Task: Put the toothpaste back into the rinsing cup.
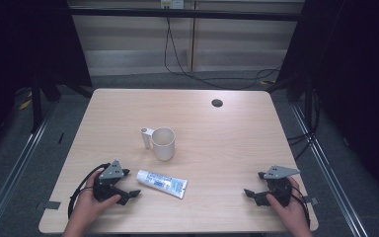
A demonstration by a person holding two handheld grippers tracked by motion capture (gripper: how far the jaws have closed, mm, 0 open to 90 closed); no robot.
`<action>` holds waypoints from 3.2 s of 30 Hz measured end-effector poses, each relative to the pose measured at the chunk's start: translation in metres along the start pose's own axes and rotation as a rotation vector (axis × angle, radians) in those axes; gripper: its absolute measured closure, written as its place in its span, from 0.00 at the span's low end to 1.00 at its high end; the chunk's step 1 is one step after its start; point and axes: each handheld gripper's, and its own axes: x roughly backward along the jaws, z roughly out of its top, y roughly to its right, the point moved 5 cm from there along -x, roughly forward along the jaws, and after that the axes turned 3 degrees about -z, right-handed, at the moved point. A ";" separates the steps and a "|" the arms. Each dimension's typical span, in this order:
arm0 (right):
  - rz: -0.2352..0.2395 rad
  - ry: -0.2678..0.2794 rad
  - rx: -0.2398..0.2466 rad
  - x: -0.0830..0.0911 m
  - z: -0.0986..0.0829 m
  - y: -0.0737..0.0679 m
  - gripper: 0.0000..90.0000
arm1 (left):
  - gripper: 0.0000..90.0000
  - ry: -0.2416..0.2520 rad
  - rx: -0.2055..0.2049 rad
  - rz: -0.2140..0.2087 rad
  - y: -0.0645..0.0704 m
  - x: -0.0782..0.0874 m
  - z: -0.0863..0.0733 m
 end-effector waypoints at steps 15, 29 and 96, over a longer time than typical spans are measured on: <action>0.001 -0.001 -0.001 0.000 0.000 0.000 0.15 | 0.20 -0.072 -0.003 -0.016 0.001 0.004 0.003; 0.001 -0.002 -0.002 0.000 0.000 0.000 0.15 | 0.24 -0.313 -0.202 -0.015 0.000 0.014 0.047; 0.001 -0.002 -0.001 0.000 0.000 0.000 0.15 | 0.31 -0.602 -0.517 -0.200 0.039 -0.053 0.105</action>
